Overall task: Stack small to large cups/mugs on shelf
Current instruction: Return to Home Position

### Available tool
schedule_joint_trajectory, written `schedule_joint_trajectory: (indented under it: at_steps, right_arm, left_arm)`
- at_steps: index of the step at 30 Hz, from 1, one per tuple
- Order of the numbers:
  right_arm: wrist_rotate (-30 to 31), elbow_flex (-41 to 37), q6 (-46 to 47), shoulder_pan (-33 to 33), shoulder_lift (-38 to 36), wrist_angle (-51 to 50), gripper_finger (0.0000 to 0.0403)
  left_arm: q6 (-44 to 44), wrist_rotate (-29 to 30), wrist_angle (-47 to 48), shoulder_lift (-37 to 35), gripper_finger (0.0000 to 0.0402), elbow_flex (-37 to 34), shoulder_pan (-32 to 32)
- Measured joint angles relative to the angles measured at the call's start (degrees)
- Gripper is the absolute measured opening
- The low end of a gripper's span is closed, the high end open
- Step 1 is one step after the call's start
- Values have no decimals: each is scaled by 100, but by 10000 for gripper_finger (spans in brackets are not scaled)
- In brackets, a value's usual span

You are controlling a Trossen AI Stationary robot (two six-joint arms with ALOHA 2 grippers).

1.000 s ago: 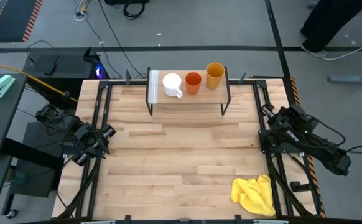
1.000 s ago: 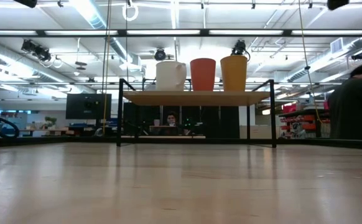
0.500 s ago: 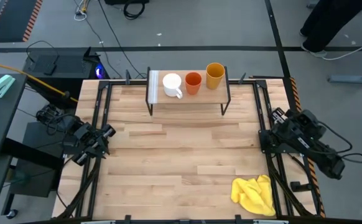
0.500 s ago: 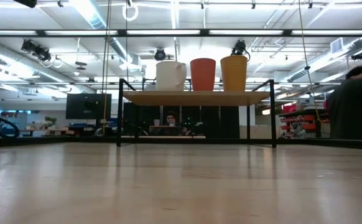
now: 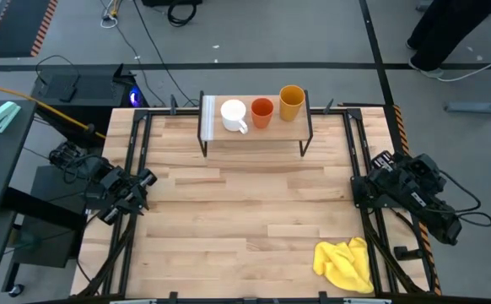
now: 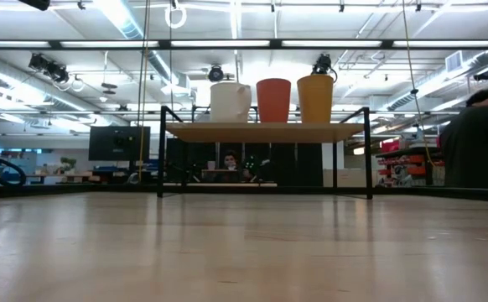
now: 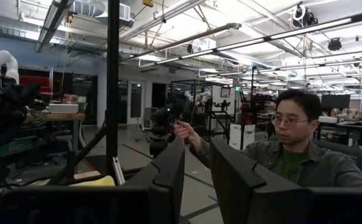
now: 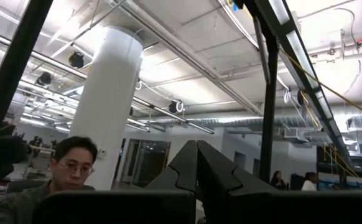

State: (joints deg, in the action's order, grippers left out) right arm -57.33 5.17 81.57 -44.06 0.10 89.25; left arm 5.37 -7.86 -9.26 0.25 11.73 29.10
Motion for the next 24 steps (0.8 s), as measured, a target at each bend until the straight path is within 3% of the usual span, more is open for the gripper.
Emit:
schedule_joint_trajectory:
  at_steps: [6, 11, 18, 24]
  right_arm:
    - [48, 0, -152, -1, 0, -3, 15]
    - [185, 0, -1113, -14, 57, -659, 15]
    - [583, -2, -2871, -16, 409, -2259, 15]
    - [383, -2, -3504, -16, 575, -2424, 15]
  left_arm:
    - [-11, 1, 0, 0, 84, 2, 0]
    - [-213, 51, -41, 0, 78, 4, -3]
    - [-813, 774, 63, 0, 86, 4, -5]
    - [-758, 1607, 490, 0, 81, 7, -7]
